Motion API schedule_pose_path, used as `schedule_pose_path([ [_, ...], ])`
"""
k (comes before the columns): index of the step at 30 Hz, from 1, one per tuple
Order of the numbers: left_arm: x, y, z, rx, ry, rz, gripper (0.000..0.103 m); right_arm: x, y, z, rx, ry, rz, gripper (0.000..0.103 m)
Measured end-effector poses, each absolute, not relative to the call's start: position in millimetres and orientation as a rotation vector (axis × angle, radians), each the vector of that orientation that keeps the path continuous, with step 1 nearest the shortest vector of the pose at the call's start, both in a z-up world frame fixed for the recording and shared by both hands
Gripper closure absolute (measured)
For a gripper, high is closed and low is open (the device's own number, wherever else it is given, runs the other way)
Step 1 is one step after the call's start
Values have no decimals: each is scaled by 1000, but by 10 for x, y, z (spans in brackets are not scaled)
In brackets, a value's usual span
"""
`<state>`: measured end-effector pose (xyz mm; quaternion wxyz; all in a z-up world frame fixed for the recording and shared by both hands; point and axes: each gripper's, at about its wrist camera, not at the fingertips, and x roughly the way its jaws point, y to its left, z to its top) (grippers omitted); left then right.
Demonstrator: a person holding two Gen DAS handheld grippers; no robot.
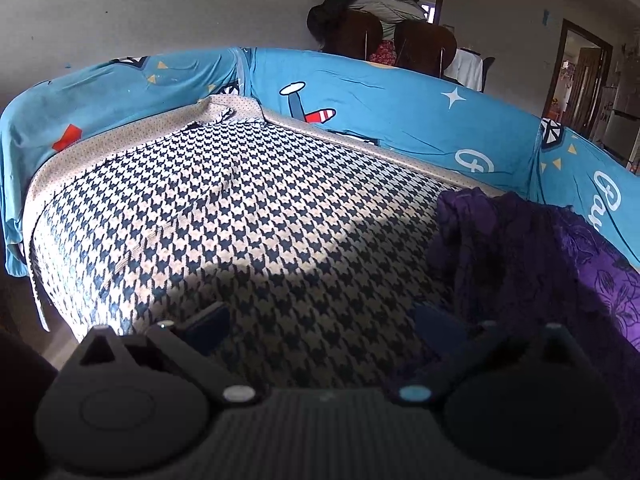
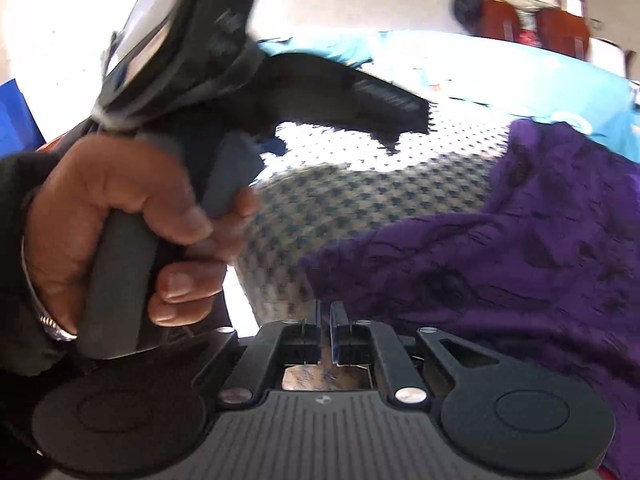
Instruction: Fold clothes
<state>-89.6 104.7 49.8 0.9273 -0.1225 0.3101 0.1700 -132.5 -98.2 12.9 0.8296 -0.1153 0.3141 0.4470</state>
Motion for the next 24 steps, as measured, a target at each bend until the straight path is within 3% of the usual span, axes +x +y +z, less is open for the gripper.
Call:
schedule_pose_path([
  [13, -843, 744, 381, -188, 696, 226, 0, -1229, -1620, 192, -131, 696, 569, 90],
  [24, -788, 572, 327, -168, 723, 179, 0, -1296, -1859, 182, -163, 658, 453, 73],
])
